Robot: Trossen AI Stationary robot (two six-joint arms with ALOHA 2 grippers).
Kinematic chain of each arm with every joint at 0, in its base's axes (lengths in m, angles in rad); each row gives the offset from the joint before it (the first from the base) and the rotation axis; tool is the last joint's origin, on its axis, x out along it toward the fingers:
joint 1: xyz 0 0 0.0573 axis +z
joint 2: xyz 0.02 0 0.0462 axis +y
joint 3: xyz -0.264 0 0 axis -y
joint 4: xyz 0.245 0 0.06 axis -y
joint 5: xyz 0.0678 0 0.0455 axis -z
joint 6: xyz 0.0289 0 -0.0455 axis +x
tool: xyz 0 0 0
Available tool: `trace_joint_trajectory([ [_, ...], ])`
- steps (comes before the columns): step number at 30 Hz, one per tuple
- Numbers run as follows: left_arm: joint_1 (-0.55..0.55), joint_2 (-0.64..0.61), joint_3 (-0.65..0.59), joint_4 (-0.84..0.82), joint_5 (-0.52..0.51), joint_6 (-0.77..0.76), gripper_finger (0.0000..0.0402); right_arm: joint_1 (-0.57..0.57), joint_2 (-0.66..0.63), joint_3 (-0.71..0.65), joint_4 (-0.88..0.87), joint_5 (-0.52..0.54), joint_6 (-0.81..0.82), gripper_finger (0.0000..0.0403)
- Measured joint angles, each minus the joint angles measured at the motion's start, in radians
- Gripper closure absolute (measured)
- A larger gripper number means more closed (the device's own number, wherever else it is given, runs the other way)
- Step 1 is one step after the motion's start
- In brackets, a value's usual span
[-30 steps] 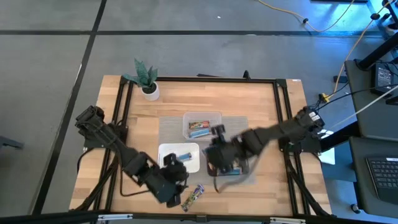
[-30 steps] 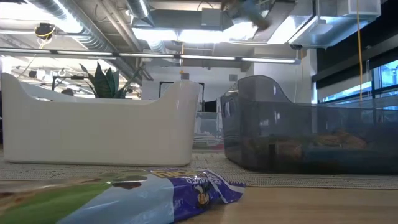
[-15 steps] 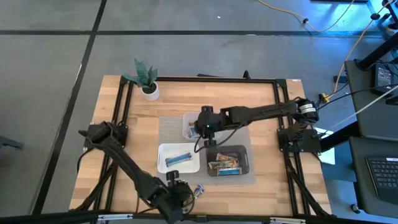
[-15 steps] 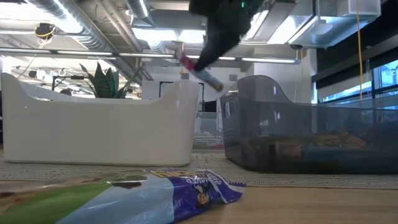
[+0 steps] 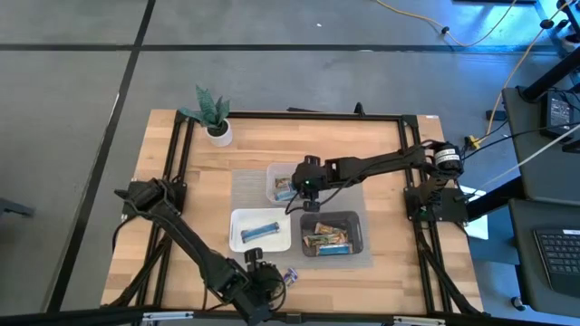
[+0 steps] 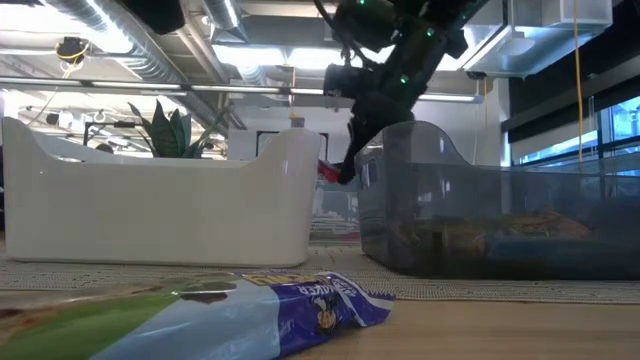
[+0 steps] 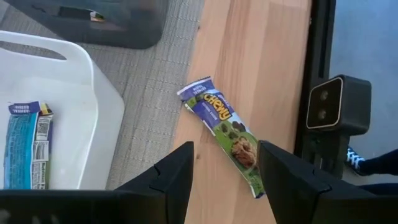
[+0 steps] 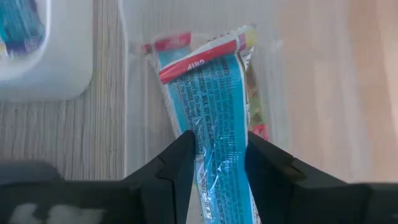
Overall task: Pick and place Granola Bars by type
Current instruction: Put the red granola bar into the transparent bin, then put the blue granola bar into the white bin
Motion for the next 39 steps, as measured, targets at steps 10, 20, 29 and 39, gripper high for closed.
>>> trace_joint_trajectory([
  [10,-0.001,0.000,0.000,-0.006,-0.014,0.005,0.0233,0.000,0.000,-0.020,0.000,-0.001,-0.005,0.0266],
  [20,0.005,0.000,0.000,0.006,-0.002,0.037,0.0233,0.001,0.000,-0.020,0.000,-0.027,-0.004,0.0266],
  [29,-0.010,0.000,0.000,0.010,0.085,0.058,0.0233,0.001,0.000,-0.020,0.000,-0.026,0.023,0.0198],
  [39,-0.006,0.000,0.000,0.021,-0.066,-0.241,0.0233,0.054,0.000,0.195,-0.265,0.021,0.107,0.0146],
])
